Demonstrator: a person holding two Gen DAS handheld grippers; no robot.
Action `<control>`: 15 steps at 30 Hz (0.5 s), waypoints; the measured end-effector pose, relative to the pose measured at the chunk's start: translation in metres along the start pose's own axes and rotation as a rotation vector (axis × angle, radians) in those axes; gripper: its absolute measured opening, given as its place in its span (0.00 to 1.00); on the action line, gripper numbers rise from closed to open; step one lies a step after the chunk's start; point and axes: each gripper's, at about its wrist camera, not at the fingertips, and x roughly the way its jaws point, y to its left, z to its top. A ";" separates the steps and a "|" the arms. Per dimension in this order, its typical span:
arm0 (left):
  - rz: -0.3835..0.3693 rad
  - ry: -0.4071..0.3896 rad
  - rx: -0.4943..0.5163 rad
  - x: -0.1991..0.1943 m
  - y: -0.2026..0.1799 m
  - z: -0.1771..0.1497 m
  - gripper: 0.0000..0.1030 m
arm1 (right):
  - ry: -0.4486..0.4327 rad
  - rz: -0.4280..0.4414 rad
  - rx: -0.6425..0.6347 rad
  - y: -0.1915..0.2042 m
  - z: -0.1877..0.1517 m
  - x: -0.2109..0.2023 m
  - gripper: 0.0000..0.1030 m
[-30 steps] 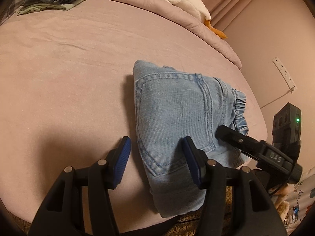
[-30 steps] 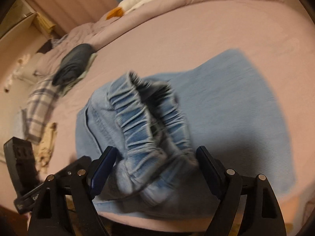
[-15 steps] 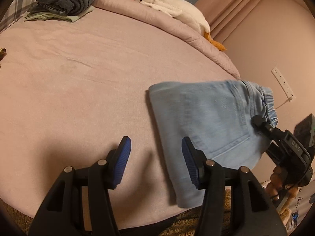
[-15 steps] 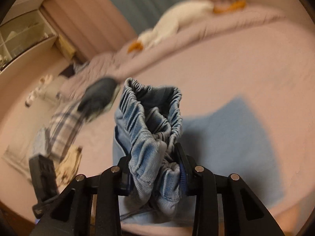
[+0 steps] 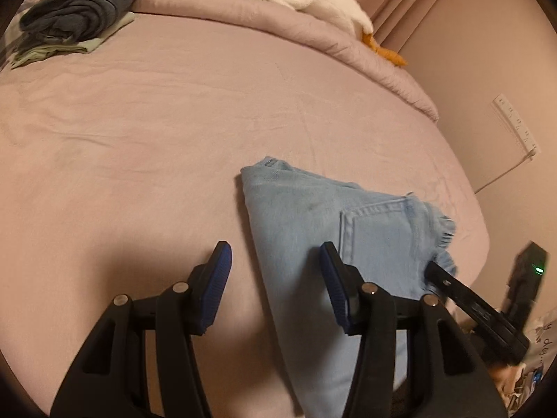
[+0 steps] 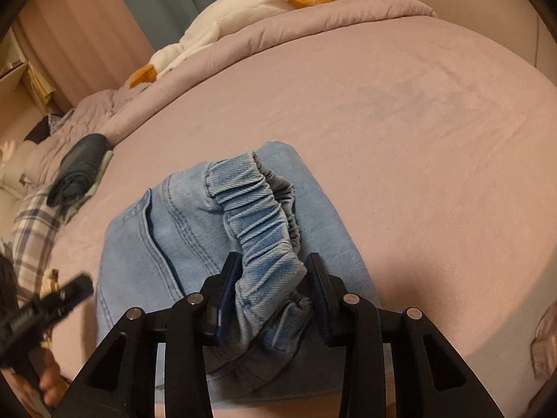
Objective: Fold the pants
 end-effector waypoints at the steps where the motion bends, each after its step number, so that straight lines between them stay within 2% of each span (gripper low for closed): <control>1: 0.006 0.007 0.002 0.006 0.000 0.000 0.50 | 0.001 0.001 0.003 -0.002 0.002 0.000 0.35; 5: 0.004 -0.001 -0.013 0.014 0.007 -0.011 0.52 | -0.001 0.002 0.004 -0.008 0.003 0.000 0.35; 10: -0.087 0.039 -0.074 0.003 0.023 -0.023 0.52 | 0.001 -0.003 -0.006 -0.008 0.004 0.001 0.35; 15: -0.125 0.051 -0.038 -0.015 0.018 -0.041 0.52 | 0.003 -0.001 -0.003 -0.009 0.005 0.000 0.35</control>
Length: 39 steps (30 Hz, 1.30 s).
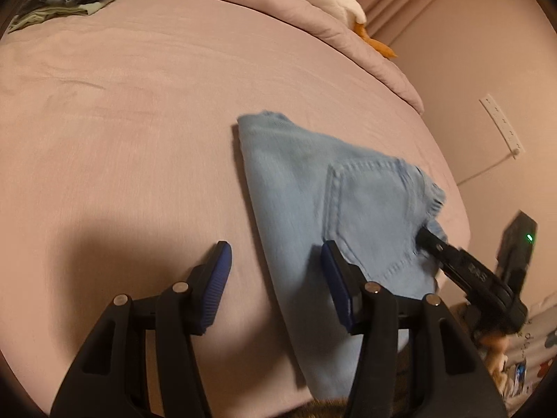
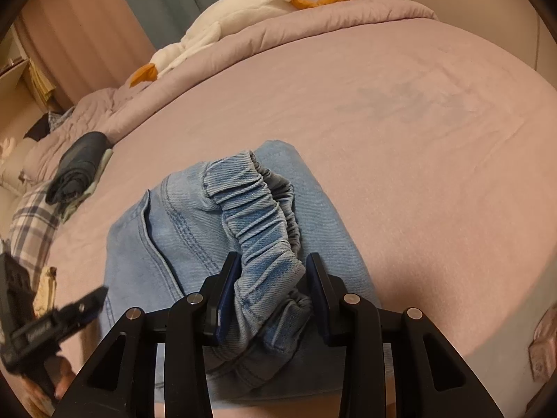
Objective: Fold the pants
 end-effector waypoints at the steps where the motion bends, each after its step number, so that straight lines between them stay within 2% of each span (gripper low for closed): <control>1: -0.015 0.021 0.004 -0.002 -0.003 -0.003 0.51 | -0.001 -0.002 -0.001 0.000 0.000 0.000 0.35; 4: -0.090 0.077 0.043 -0.003 -0.017 -0.016 0.53 | 0.001 -0.012 -0.004 0.001 0.000 -0.001 0.35; 7: 0.006 0.084 0.122 0.005 -0.031 -0.032 0.55 | 0.003 -0.022 -0.007 0.003 0.000 -0.002 0.35; 15: -0.016 0.079 0.079 0.004 -0.027 -0.038 0.57 | 0.016 -0.038 -0.008 0.005 -0.002 -0.004 0.37; 25: 0.038 0.062 0.091 0.013 -0.036 -0.030 0.57 | 0.019 -0.048 -0.028 0.005 -0.006 -0.006 0.42; 39: 0.058 0.054 0.085 0.011 -0.037 -0.033 0.59 | 0.022 -0.055 -0.025 0.005 -0.007 -0.008 0.45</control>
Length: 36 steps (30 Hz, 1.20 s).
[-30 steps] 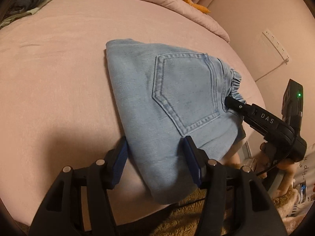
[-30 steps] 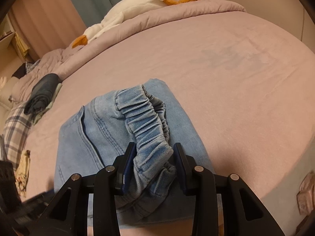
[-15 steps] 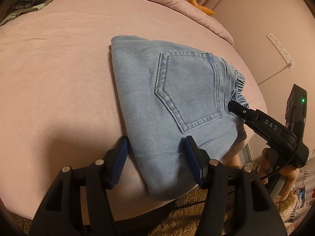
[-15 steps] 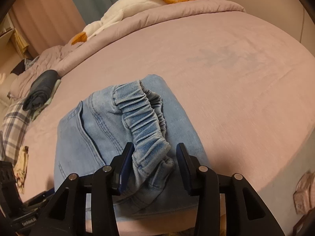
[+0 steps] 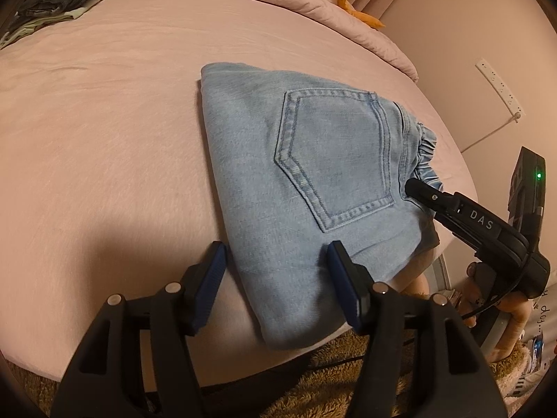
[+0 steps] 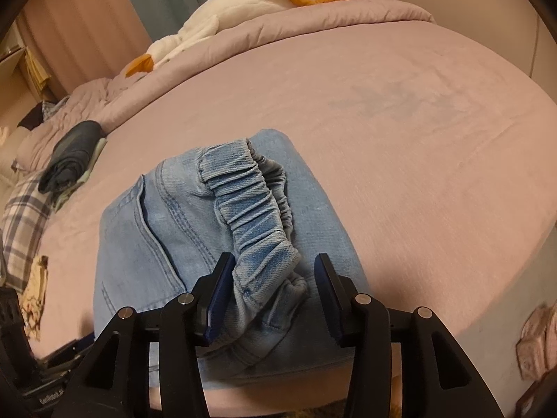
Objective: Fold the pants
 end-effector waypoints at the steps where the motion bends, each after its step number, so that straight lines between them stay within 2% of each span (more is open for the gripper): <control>1: 0.002 0.000 0.001 -0.002 0.000 -0.002 0.60 | 0.001 -0.001 0.000 0.000 0.000 0.000 0.45; 9: 0.012 0.016 -0.001 -0.001 -0.001 -0.001 0.62 | 0.011 -0.003 0.004 -0.001 0.000 -0.001 0.48; 14: 0.026 0.022 0.000 -0.001 -0.002 -0.001 0.64 | 0.020 -0.004 -0.003 0.000 -0.001 -0.001 0.56; 21: 0.059 0.031 -0.013 -0.009 -0.003 0.005 0.71 | 0.019 -0.006 -0.020 0.005 -0.002 -0.008 0.64; 22: 0.068 0.017 -0.007 -0.012 -0.003 0.006 0.73 | 0.007 0.001 -0.017 0.004 -0.002 -0.011 0.68; 23: 0.072 -0.001 -0.004 -0.015 -0.003 0.008 0.75 | -0.013 0.009 -0.011 0.002 -0.001 -0.015 0.76; 26: 0.086 -0.069 -0.017 -0.021 0.001 0.015 0.86 | -0.081 0.040 0.036 -0.008 0.001 -0.025 0.92; 31: 0.081 -0.068 -0.050 -0.010 0.012 0.025 0.88 | -0.042 0.051 0.120 -0.031 0.003 -0.011 0.92; 36: 0.067 -0.030 -0.059 0.007 0.014 0.027 0.88 | 0.029 0.170 0.168 -0.039 -0.002 0.007 0.92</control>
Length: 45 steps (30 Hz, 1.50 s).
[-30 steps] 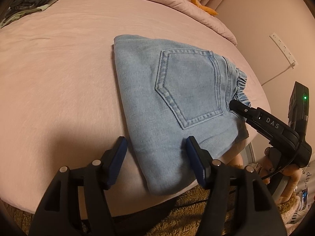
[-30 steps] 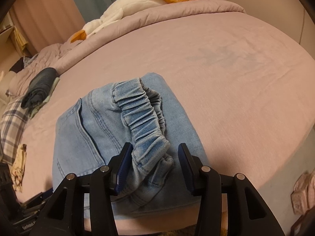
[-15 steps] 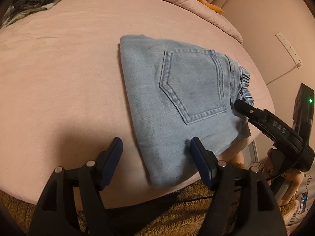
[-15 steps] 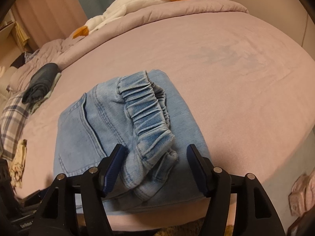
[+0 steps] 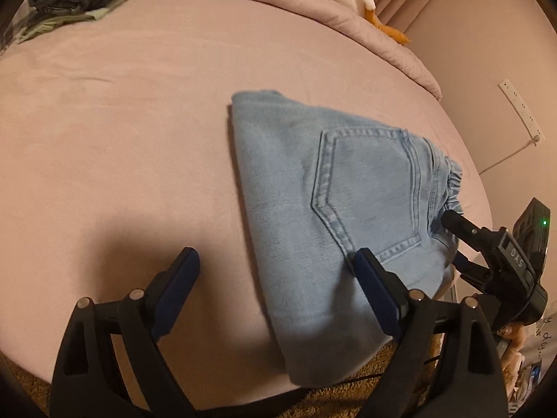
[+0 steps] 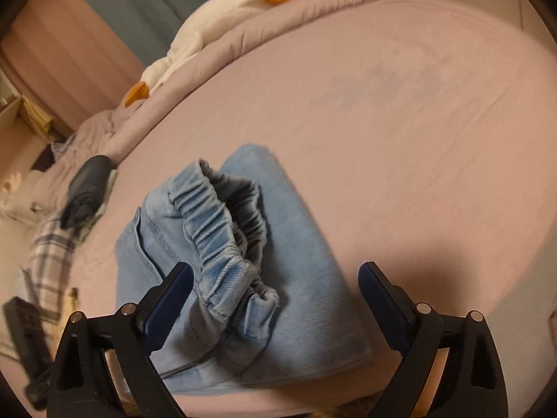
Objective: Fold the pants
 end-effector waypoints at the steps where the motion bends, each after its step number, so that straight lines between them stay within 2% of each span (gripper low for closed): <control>1: -0.003 -0.010 0.011 0.002 -0.003 0.001 0.87 | 0.004 0.010 -0.006 0.002 0.000 0.002 0.92; 7: -0.011 -0.014 0.042 0.013 -0.010 0.009 0.86 | 0.007 0.033 -0.066 0.012 0.005 0.013 0.92; 11: -0.014 -0.024 0.053 0.019 -0.010 0.012 0.88 | 0.017 0.084 -0.096 0.013 0.009 0.021 1.00; 15: -0.016 -0.031 0.064 0.024 -0.012 0.016 0.87 | 0.031 0.030 -0.135 0.022 0.009 0.025 1.00; 20: -0.047 -0.041 0.067 0.021 -0.011 0.012 0.68 | 0.026 0.047 -0.129 0.021 0.009 0.023 1.00; 21: -0.045 -0.040 0.069 0.020 -0.012 0.011 0.61 | 0.024 0.040 -0.139 0.023 0.008 0.024 0.99; 22: -0.040 -0.042 0.067 0.018 -0.012 0.010 0.55 | 0.020 0.039 -0.148 0.025 0.006 0.022 0.92; 23: -0.039 -0.046 0.059 0.017 -0.012 0.009 0.50 | 0.021 0.057 -0.147 0.027 0.004 0.020 0.81; 25: -0.045 -0.053 0.045 0.012 -0.012 0.008 0.42 | 0.023 0.095 -0.132 0.030 0.001 0.019 0.67; 29: -0.073 -0.069 0.035 -0.006 -0.015 0.003 0.30 | 0.002 0.101 -0.119 0.034 -0.003 0.008 0.56; 34: -0.051 -0.116 0.046 -0.038 -0.017 -0.003 0.22 | -0.003 0.134 -0.144 0.052 -0.013 -0.009 0.54; 45: -0.020 -0.235 0.044 -0.095 -0.004 -0.008 0.22 | -0.063 0.163 -0.263 0.099 -0.017 -0.029 0.53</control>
